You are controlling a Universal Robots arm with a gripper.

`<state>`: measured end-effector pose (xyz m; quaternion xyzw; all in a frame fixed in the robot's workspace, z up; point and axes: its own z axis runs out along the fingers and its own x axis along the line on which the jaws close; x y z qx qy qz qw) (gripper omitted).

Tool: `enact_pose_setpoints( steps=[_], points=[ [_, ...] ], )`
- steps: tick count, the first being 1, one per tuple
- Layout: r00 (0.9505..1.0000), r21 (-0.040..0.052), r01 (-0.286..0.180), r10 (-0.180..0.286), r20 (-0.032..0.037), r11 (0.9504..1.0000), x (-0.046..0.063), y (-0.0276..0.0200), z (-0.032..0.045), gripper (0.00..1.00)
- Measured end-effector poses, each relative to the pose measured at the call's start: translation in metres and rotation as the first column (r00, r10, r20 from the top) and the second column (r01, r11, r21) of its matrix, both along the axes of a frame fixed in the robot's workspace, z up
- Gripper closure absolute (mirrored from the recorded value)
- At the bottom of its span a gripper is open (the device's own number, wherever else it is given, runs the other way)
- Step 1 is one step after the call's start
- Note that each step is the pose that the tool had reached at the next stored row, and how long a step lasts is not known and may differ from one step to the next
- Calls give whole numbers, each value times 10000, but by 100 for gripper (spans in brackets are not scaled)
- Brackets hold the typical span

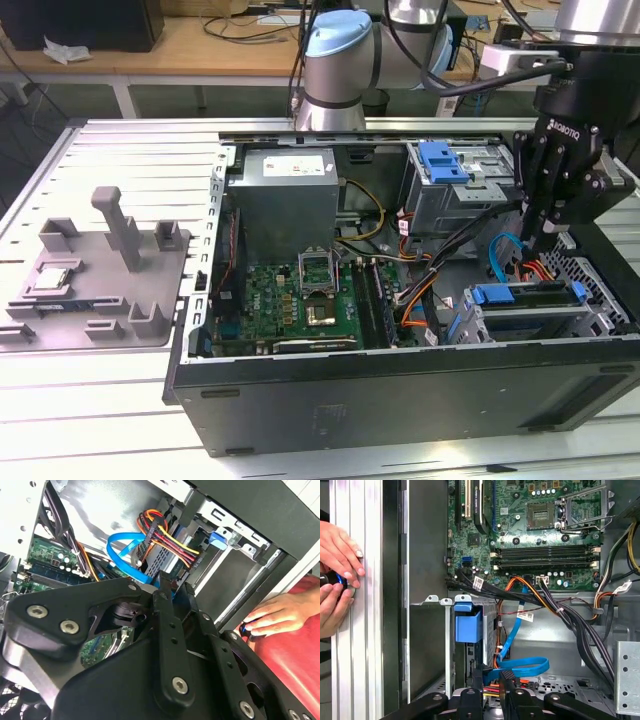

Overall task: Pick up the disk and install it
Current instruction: 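Insert the second disk wire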

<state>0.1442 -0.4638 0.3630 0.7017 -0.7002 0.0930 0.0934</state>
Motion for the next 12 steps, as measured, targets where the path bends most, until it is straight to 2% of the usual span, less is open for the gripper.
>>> enact_pose_setpoints(
  steps=[4,10,12],
  points=[
    [10000,0,-3,3,0,10000,-3,-53,-6,73],
    [10000,36,-2,2,17,10000,-22,-63,-29,73],
    [10000,139,-5,4,38,9999,-27,-62,-36,73]
  ],
)
